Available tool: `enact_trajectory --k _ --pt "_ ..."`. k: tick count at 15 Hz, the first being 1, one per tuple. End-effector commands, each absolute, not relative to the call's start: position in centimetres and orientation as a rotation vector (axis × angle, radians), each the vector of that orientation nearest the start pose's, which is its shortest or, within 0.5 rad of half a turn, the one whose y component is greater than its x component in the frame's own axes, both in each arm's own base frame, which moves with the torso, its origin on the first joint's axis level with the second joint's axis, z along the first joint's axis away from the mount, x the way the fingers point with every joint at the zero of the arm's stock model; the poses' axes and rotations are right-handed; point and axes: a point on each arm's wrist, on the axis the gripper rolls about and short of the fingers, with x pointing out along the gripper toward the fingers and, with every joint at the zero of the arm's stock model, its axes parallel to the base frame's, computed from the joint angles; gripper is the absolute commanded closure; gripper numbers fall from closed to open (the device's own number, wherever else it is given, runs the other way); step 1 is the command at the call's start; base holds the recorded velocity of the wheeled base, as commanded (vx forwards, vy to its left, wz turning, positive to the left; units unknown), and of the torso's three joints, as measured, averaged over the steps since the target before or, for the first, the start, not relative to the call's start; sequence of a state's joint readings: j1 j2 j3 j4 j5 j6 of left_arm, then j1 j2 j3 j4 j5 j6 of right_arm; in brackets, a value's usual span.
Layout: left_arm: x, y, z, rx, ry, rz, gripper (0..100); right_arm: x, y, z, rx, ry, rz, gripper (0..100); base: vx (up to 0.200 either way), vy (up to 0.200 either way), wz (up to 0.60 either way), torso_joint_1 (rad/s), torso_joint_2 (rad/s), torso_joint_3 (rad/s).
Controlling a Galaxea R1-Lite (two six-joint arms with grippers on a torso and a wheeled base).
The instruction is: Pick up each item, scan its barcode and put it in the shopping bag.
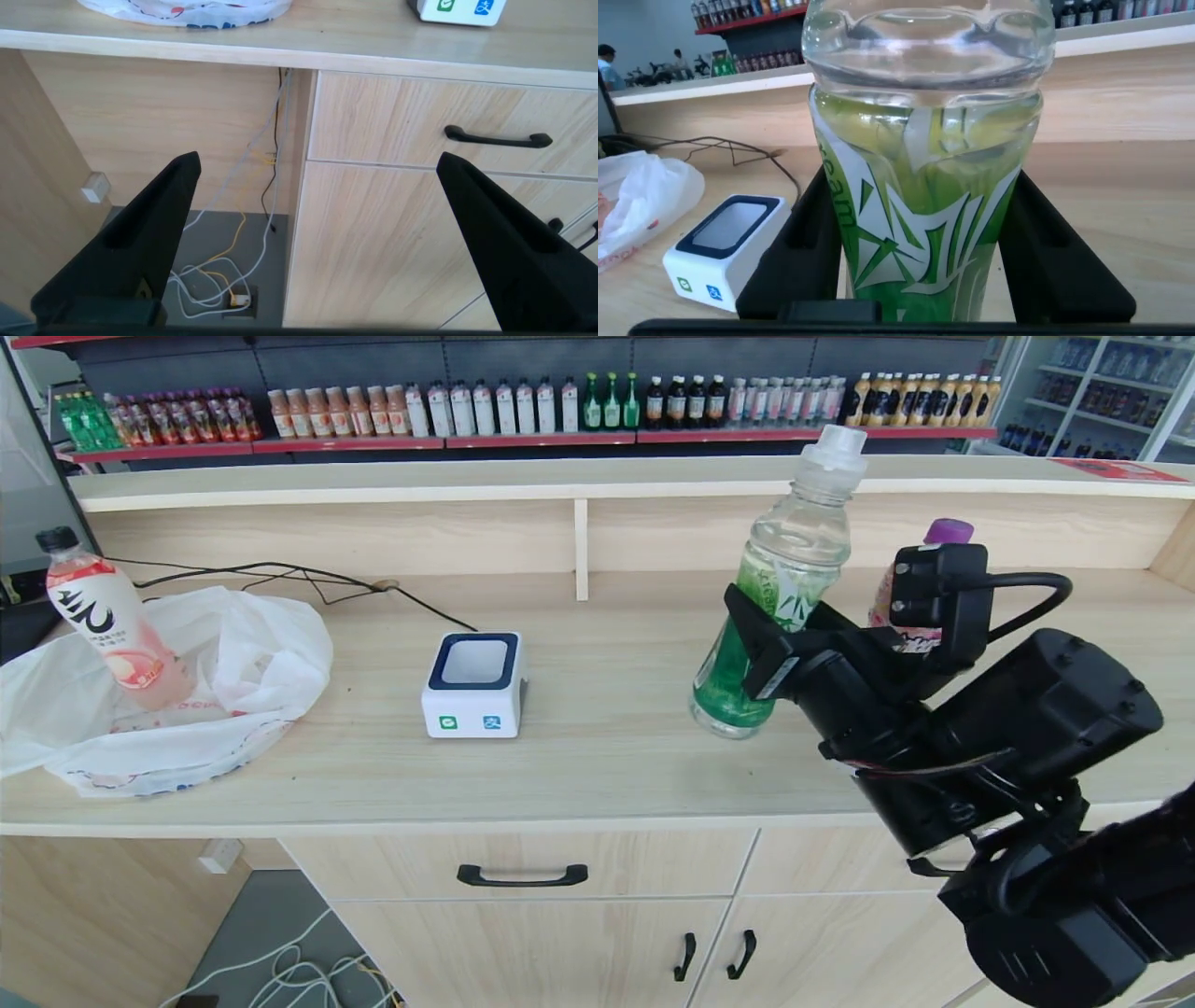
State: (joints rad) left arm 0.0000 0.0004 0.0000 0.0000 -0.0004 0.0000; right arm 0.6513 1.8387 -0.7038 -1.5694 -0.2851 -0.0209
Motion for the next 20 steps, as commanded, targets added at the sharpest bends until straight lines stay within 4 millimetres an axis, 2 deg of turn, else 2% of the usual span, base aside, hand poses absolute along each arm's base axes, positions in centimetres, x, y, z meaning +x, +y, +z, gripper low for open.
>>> enact_trajectory --k 1,3,5,14,16,19,20 --pt "-2.3 0.0 7.5 0.000 0.000 -0.002 0 22.8 18.0 21.8 0.197 -0.415 0.395 100 0.000 0.000 0.00 0.000 0.00 0.000" --pt "-2.3 0.0 7.5 0.000 0.000 -0.002 0 20.4 18.0 22.2 0.213 -0.417 0.449 100 0.000 0.000 0.00 0.000 0.00 0.000" --pt "-2.3 0.0 7.5 0.000 0.000 -0.002 0 19.1 17.1 22.4 0.216 -0.418 0.457 100 0.000 0.000 0.00 0.000 0.00 0.000" --pt "-2.3 0.0 7.5 0.000 0.000 0.000 0 15.7 14.3 23.3 0.240 -0.451 0.469 100 0.000 0.000 0.00 0.000 0.00 0.000" --pt "-2.3 0.0 7.5 0.000 0.000 -0.002 0 15.0 14.4 23.0 0.246 -0.439 0.498 100 0.000 0.000 0.00 0.000 0.00 0.000" --pt "-2.3 0.0 7.5 0.000 0.000 0.000 0 15.1 14.6 23.3 0.317 -0.430 0.518 100 0.000 0.000 0.00 0.000 0.00 0.000" --pt "-2.3 0.0 7.5 0.000 0.000 0.000 0 14.8 15.3 24.5 0.335 -0.476 0.574 100 0.000 0.000 0.00 0.000 0.00 0.000"
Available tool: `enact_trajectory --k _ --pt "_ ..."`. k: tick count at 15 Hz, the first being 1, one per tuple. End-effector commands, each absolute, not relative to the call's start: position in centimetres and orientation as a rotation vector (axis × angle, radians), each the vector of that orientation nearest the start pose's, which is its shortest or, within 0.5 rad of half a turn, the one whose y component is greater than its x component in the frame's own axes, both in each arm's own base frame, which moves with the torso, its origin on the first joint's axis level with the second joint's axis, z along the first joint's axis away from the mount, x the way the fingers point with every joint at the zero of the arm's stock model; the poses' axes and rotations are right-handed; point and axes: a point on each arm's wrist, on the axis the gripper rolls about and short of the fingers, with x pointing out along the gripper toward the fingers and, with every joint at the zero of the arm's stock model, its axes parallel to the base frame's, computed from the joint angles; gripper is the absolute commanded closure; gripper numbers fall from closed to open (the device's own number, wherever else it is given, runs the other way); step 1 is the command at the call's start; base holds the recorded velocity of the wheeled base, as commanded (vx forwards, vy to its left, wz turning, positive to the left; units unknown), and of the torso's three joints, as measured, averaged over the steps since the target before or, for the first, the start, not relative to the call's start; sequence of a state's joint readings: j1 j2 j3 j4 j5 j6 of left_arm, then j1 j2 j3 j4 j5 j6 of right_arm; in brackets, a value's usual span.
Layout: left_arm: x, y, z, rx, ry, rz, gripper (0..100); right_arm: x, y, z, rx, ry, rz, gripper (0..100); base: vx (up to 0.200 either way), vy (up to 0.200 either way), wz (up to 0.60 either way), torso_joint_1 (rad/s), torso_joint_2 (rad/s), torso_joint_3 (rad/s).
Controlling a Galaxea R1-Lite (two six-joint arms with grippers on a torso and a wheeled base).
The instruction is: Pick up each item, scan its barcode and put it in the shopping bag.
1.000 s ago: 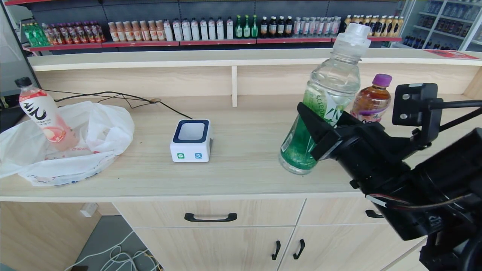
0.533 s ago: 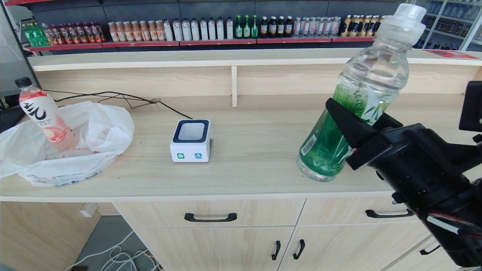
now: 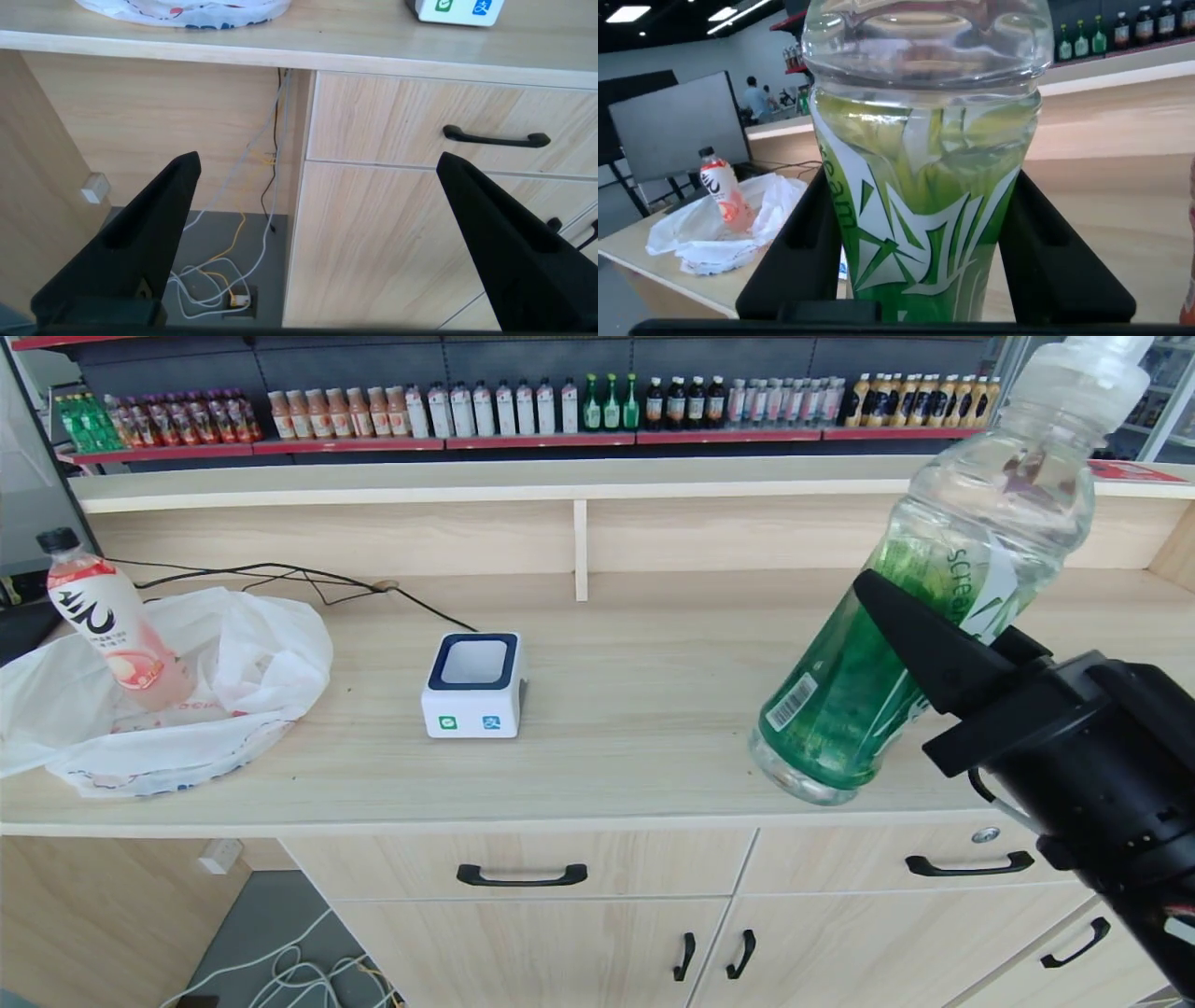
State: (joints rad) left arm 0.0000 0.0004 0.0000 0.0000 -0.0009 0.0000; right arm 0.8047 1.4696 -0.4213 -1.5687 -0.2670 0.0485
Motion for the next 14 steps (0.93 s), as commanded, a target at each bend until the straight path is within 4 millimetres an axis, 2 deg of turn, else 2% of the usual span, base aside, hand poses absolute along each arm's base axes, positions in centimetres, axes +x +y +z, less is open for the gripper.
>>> enact_trajectory --k 1,3,7,14 --pt "-2.3 0.0 7.5 0.000 0.000 -0.002 0 14.5 15.5 24.4 0.332 -0.475 0.618 100 0.000 0.000 0.00 0.000 0.00 0.000" --pt "-2.3 0.0 7.5 0.000 0.000 -0.002 0 14.2 15.4 24.2 0.327 -0.474 0.725 100 0.000 0.000 0.00 0.000 0.00 0.000" --pt "-2.3 0.0 7.5 0.000 0.000 -0.002 0 14.3 14.0 21.9 0.402 -0.328 0.916 100 0.000 0.000 0.00 0.000 0.00 0.000" --pt "-2.3 0.0 7.5 0.000 0.000 0.000 0 14.1 13.6 22.1 0.635 -0.191 1.061 100 0.000 0.000 0.00 0.000 0.00 0.000"
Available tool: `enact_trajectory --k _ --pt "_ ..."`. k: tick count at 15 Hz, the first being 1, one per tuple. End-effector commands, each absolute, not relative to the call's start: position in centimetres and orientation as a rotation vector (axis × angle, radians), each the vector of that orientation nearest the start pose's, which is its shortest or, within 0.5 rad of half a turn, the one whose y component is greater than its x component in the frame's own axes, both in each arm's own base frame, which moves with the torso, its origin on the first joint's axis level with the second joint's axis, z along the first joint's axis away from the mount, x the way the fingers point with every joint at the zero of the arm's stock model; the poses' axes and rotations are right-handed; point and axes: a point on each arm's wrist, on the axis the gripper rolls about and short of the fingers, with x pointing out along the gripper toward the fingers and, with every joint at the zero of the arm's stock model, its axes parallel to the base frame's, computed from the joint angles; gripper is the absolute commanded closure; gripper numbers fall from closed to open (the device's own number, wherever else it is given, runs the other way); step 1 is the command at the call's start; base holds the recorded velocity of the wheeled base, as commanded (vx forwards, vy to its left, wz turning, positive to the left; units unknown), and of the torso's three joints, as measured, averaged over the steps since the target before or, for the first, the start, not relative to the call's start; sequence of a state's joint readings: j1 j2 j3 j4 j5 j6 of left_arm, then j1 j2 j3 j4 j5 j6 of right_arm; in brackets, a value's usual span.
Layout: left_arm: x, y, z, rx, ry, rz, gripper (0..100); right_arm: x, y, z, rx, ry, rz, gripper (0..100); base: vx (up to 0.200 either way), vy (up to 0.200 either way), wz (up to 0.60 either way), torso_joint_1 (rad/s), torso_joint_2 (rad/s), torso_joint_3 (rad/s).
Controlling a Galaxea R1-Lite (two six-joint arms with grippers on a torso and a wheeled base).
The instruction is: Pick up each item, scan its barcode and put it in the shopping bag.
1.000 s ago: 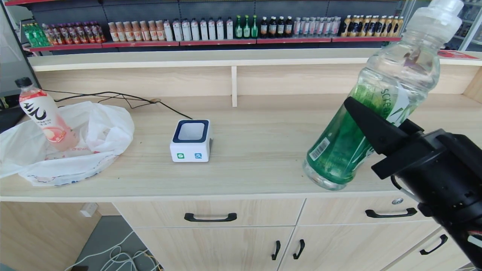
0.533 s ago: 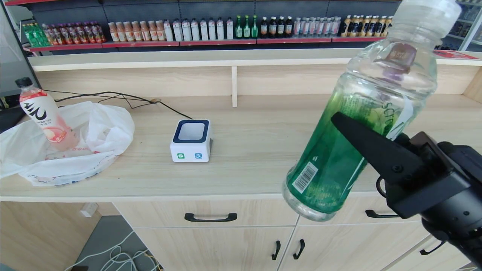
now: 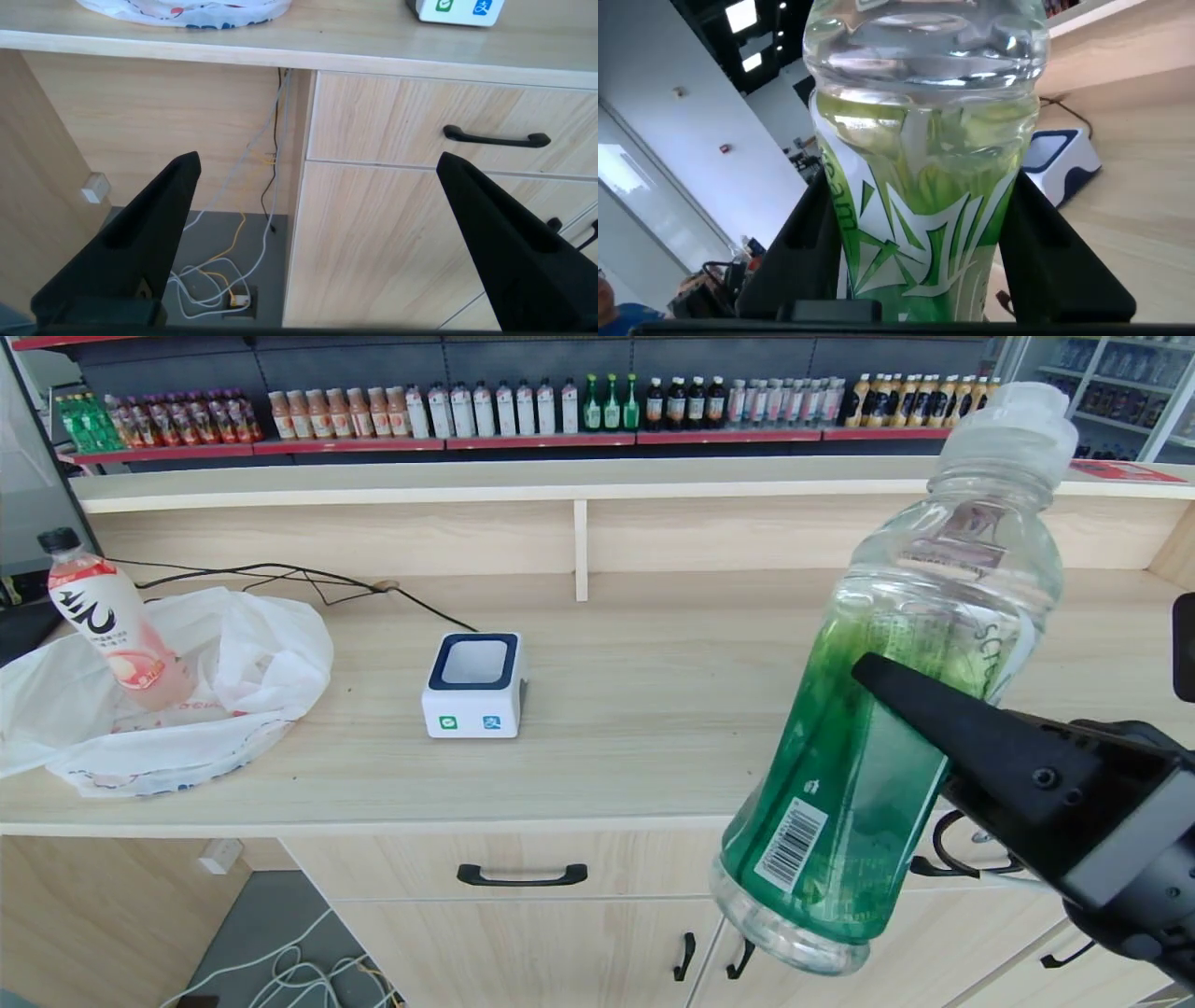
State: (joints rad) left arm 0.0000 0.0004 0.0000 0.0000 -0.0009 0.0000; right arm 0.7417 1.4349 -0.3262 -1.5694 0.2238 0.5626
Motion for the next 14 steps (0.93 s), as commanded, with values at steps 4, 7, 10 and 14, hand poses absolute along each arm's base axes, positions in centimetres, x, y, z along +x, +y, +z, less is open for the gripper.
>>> enact_trajectory --k 4,7,10,14 --pt "-2.3 0.0 7.5 0.000 0.000 -0.002 0 14.0 13.9 24.2 0.752 -0.221 1.111 100 0.000 0.000 0.00 0.000 0.00 0.000" --pt "-2.3 0.0 7.5 0.000 0.000 -0.002 0 14.0 14.4 25.3 0.819 -0.222 1.153 100 0.000 0.000 0.00 0.000 0.00 0.000" --pt "-2.3 0.0 7.5 0.000 0.000 -0.002 0 14.6 15.0 25.2 0.877 -0.177 1.166 100 0.000 0.000 0.00 0.000 0.00 0.000" --pt "-2.3 0.0 7.5 0.000 0.000 -0.002 0 14.6 15.3 25.6 0.948 -0.143 1.192 100 0.000 0.000 0.00 0.000 0.00 0.000"
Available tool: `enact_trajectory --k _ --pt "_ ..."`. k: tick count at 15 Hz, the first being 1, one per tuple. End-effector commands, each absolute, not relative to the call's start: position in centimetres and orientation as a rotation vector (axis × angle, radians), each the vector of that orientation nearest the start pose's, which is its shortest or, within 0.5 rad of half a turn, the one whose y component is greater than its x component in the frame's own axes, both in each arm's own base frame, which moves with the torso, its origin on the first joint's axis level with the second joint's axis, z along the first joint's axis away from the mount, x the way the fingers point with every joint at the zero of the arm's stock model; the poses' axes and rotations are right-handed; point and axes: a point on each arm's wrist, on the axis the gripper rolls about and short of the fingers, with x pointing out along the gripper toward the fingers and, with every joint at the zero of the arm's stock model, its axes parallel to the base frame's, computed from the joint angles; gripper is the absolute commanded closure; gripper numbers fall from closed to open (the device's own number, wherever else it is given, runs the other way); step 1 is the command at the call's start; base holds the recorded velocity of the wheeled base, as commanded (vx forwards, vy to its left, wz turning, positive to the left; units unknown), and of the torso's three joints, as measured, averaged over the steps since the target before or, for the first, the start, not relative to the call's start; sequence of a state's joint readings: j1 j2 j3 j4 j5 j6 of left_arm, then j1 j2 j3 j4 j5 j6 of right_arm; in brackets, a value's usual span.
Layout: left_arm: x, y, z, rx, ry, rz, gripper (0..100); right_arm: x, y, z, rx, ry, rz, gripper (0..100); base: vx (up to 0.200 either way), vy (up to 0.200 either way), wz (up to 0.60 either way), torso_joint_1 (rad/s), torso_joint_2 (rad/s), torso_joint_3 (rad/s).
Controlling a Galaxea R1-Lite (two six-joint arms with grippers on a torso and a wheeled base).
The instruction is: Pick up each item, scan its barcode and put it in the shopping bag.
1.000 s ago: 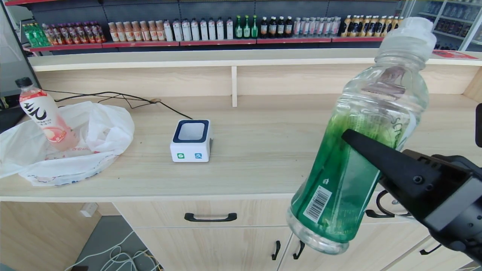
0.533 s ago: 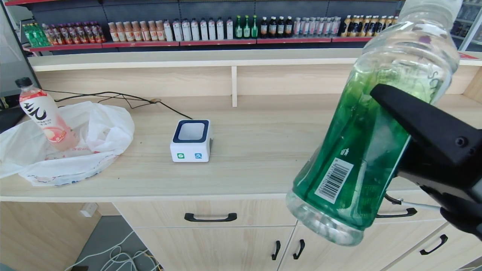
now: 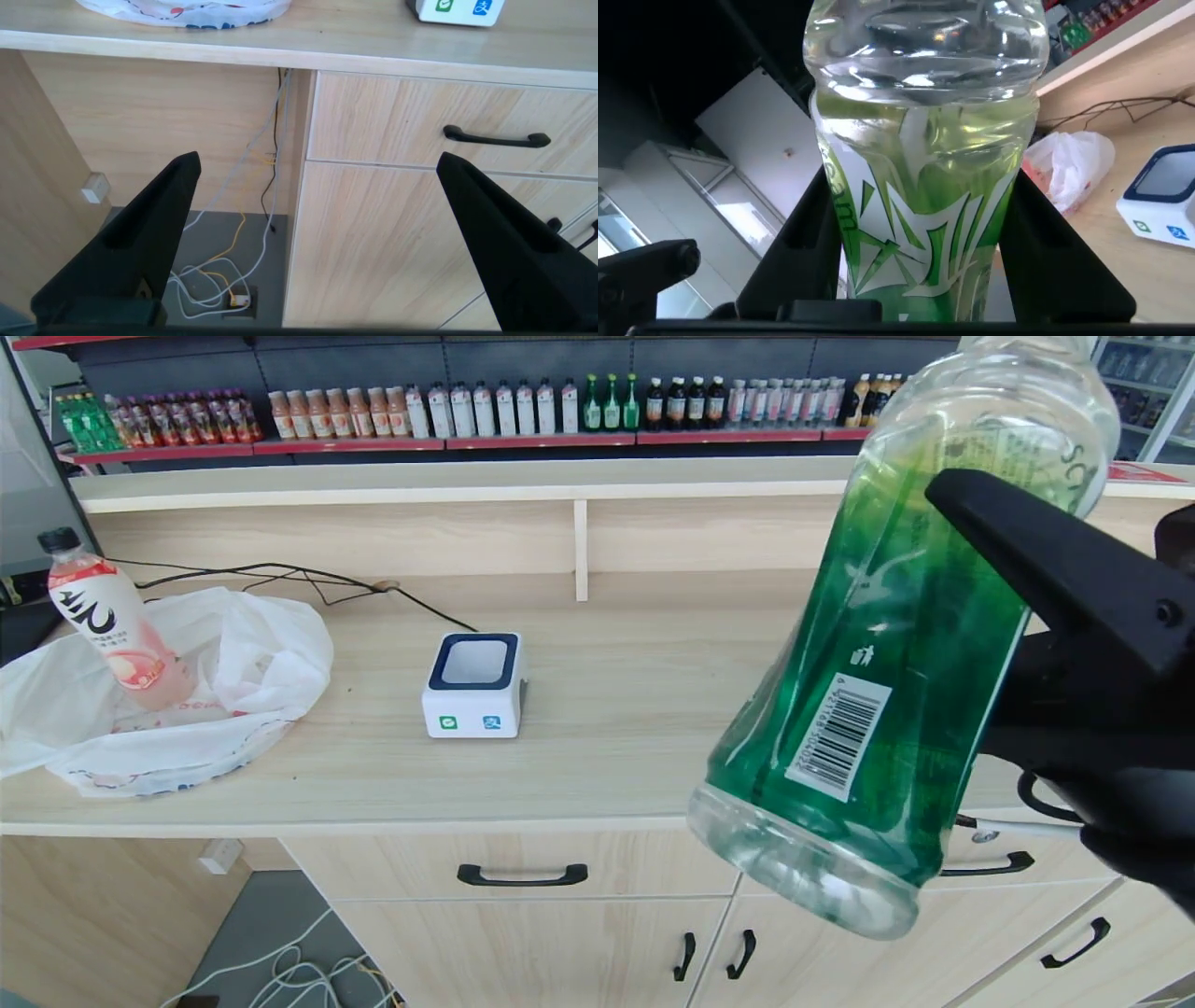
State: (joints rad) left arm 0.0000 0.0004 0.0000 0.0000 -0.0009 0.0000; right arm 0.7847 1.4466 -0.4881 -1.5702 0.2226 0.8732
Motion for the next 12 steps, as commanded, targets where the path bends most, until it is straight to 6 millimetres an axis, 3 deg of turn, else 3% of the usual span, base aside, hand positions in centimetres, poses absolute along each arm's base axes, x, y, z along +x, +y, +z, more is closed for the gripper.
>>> enact_trajectory --k 1,3,12 --pt "-2.3 0.0 7.5 0.000 0.000 0.000 0 14.1 15.5 25.7 0.953 -0.138 1.214 100 0.000 0.000 0.00 0.000 0.00 0.000" --pt "-2.3 0.0 7.5 0.000 0.000 -0.002 0 12.3 15.7 25.4 0.962 -0.098 1.276 100 0.000 0.000 0.00 0.000 0.00 0.000" --pt "-2.3 0.0 7.5 0.000 0.000 0.000 0 12.6 15.9 26.3 0.969 -0.136 1.284 100 0.000 0.000 0.00 0.000 0.00 0.000"
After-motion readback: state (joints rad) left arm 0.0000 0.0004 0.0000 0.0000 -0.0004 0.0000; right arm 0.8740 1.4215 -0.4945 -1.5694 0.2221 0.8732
